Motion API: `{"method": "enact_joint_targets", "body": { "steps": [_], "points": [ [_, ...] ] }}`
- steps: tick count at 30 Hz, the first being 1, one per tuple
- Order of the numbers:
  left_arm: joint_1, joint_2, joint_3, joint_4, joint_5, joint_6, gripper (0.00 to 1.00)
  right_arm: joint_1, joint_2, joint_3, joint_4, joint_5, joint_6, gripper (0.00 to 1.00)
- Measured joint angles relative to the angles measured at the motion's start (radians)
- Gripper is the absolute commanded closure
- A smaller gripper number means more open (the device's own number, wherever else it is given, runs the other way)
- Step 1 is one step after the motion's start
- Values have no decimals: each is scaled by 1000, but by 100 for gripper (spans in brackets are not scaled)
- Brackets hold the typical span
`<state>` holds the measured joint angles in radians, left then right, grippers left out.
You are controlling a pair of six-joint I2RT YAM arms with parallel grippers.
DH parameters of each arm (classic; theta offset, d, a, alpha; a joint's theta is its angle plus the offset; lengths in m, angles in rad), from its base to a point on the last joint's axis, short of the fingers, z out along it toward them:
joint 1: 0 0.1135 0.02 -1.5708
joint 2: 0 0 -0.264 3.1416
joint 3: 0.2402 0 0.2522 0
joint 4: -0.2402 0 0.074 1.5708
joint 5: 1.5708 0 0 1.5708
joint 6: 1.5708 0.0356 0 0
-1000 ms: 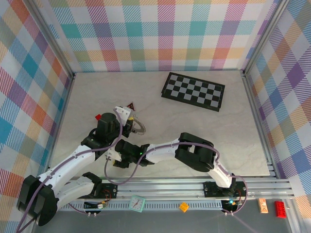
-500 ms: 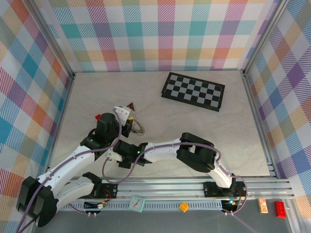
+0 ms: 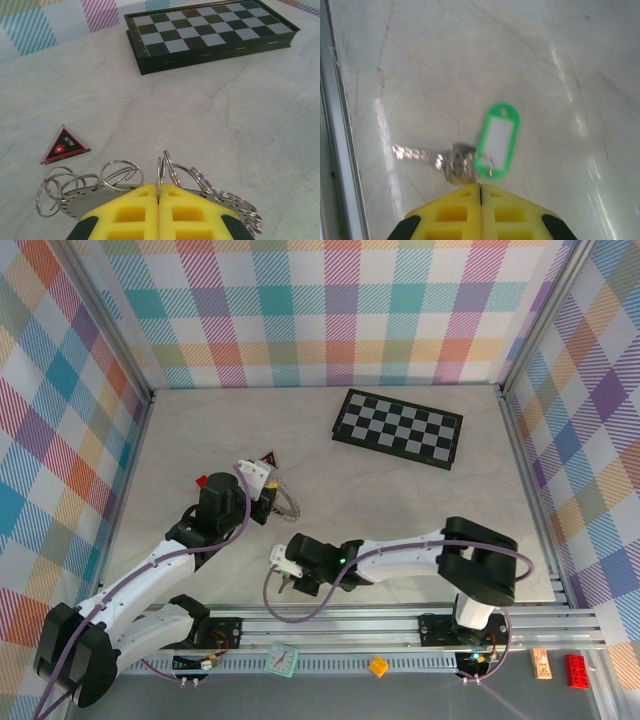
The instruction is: Put the keys on the keyring
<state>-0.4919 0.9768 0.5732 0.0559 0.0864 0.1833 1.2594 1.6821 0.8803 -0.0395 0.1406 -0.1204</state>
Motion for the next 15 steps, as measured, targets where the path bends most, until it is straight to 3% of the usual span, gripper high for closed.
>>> {"method": "enact_joint_targets", "body": {
  "steps": [3, 7, 15],
  "points": [
    [0, 9, 12, -13, 26, 8, 100, -48, -56, -48, -5, -40, 49, 98],
    [0, 15, 26, -36, 48, 16, 100, -82, -75, -54, -14, -94, 101, 73],
    [0, 13, 26, -53, 55, 16, 100, -54, 6, 40, -14, -175, 193, 62]
  ]
}}
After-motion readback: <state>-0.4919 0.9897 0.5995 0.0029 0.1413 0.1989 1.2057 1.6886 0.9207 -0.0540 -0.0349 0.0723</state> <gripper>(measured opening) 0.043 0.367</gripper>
